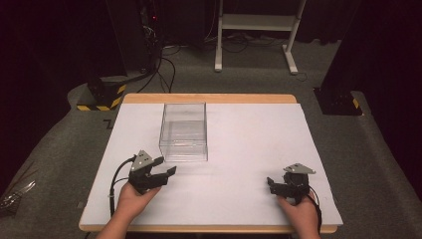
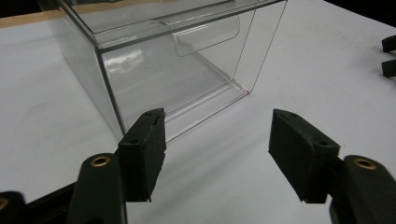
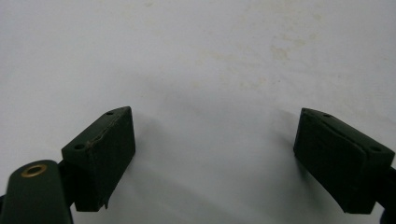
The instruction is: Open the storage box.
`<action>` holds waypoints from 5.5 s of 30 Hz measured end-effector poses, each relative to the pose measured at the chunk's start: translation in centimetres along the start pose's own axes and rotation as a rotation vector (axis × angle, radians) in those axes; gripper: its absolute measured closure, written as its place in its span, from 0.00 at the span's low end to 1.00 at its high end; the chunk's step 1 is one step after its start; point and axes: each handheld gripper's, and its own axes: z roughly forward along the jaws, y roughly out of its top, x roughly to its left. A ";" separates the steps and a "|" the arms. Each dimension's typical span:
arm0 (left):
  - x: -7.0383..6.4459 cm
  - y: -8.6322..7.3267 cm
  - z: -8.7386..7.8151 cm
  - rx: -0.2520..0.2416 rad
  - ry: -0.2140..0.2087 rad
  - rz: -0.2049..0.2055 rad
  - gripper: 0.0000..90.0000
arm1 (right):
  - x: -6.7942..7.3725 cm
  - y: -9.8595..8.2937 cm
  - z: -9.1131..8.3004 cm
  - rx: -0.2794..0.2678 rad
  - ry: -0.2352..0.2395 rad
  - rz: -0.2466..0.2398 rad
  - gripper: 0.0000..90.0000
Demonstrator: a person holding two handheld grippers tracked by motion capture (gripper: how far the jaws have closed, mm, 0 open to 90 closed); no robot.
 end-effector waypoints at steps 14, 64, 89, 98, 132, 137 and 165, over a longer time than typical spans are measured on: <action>0.0 1.1 1.9 -0.006 -0.018 -0.006 0.38 | 0.0 0.0 0.0 0.000 0.002 0.000 0.14; 2.3 1.5 5.1 -0.149 -0.065 -0.060 0.68 | 0.0 0.0 0.0 -0.001 -0.001 -0.002 0.15; 3.4 0.6 5.2 -0.206 -0.143 -0.031 0.83 | 0.1 0.0 0.0 -0.003 -0.002 -0.004 0.15; 3.5 0.5 5.1 -0.208 -0.143 -0.030 0.84 | 0.1 0.0 0.0 -0.003 -0.002 -0.004 0.15; 3.1 -0.7 3.6 -0.220 -0.184 -0.018 0.90 | 0.1 -0.1 0.0 -0.009 -0.004 -0.012 0.15; 2.9 -0.9 3.3 -0.221 -0.191 -0.012 0.90 | 0.1 -0.1 0.0 -0.009 -0.004 -0.012 0.15; 1.7 -2.2 1.4 -0.217 -0.240 0.007 0.92 | 0.1 -0.1 -0.1 -0.009 0.002 -0.011 0.17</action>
